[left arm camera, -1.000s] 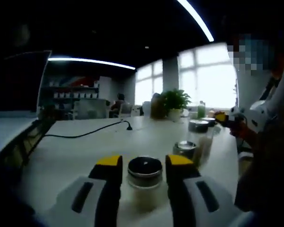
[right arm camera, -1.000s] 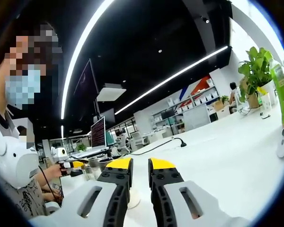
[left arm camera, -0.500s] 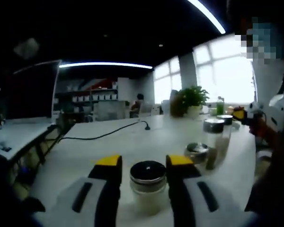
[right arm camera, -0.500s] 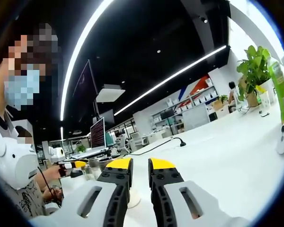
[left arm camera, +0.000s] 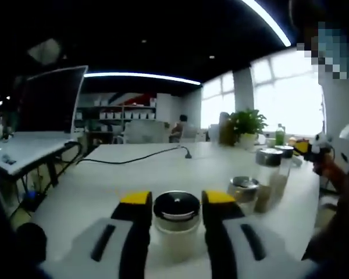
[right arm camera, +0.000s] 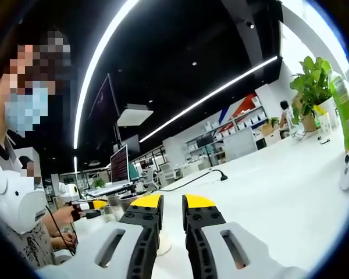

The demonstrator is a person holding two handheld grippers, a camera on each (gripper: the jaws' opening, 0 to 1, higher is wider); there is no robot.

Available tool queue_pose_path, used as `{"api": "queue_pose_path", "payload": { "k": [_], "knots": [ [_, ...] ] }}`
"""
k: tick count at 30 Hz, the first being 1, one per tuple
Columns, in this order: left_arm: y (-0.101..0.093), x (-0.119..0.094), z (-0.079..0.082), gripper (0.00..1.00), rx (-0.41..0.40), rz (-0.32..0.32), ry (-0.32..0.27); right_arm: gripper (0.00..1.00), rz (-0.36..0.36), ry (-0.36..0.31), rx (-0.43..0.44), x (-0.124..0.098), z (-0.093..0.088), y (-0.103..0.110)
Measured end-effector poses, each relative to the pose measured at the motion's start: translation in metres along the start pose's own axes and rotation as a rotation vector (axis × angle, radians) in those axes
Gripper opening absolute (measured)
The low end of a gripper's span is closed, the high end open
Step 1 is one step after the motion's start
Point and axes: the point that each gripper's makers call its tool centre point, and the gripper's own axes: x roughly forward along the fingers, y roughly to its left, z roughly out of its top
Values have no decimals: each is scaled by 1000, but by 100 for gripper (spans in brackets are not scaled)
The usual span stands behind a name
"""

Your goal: Rotate the seasoning bottle until the label or dispensing opening points toward the visible target arrow and the bottle remains upright within the marked orientation range

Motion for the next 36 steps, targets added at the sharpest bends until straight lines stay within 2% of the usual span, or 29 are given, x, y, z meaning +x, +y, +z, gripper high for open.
{"api": "queue_pose_path", "payload": {
  "k": [15, 36],
  "knots": [
    [-3, -2, 1, 33, -7, -30, -2, 11, 2, 10, 0, 1, -3, 3],
    [-6, 0, 0, 33, -10, -202, -7, 11, 0, 20, 4, 1, -5, 2]
  ]
}}
